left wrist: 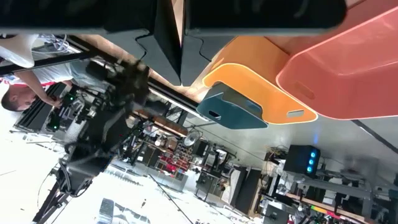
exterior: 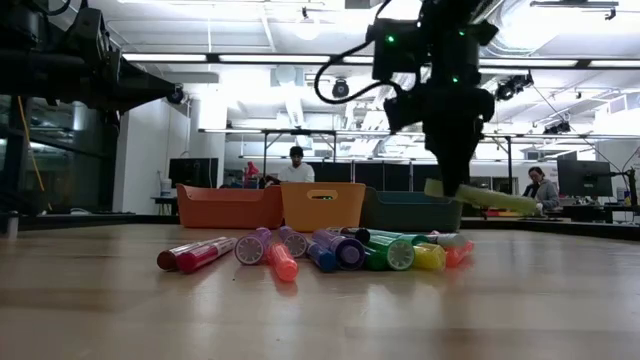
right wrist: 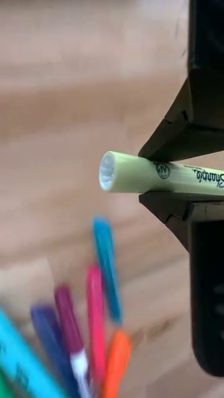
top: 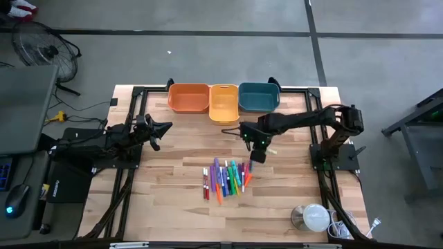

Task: Pick & Place Markers
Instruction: Put the light green highlighter into the blue bin

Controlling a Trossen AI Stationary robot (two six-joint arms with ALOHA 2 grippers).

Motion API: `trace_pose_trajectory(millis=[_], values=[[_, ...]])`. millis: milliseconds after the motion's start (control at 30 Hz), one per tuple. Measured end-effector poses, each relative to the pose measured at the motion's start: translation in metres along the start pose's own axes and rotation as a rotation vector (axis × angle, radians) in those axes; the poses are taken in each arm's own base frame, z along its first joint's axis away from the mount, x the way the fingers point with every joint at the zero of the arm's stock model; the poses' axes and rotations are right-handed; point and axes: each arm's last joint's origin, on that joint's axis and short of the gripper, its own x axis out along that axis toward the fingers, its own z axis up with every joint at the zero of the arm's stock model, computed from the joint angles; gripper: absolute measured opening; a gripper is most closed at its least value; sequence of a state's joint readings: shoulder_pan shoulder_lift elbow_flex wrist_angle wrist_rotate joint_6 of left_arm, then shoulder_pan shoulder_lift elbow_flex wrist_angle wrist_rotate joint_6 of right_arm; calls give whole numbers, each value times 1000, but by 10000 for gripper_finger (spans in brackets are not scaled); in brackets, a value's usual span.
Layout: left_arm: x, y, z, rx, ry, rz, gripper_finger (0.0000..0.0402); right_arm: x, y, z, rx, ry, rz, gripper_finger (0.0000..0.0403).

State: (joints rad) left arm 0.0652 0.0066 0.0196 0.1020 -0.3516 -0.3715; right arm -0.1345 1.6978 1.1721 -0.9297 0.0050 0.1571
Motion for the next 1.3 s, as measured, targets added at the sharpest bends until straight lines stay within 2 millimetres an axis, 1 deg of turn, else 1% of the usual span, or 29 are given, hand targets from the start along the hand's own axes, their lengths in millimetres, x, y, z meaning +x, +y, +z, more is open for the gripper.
trace_pose_trajectory(millis=[200, 300, 467, 600, 767, 867, 1100, 1300], values=[[0, 0, 0, 0, 0, 0, 3, -19, -26, 13, -103, -37, -142, 59], [0, 0, 0, 0, 0, 0, 3, -24, -38, 17, -153, -49, -248, 59], [0, 0, 0, 0, 0, 0, 3, -28, -55, 20, -213, -29, -451, 59], [0, 0, 0, 0, 0, 0, 3, -24, -63, 24, -243, -14, -574, 59], [0, 0, 0, 0, 0, 0, 3, -20, -69, 34, -306, -37, -636, 59], [0, 0, 0, 0, 0, 0, 3, -14, -77, 41, -329, -53, -648, 60], [0, 0, 0, 0, 0, 0, 3, -6, -105, 49, -355, -56, -678, 60], [0, 0, 0, 0, 0, 0, 3, -10, -132, 52, -359, -79, -718, 60]])
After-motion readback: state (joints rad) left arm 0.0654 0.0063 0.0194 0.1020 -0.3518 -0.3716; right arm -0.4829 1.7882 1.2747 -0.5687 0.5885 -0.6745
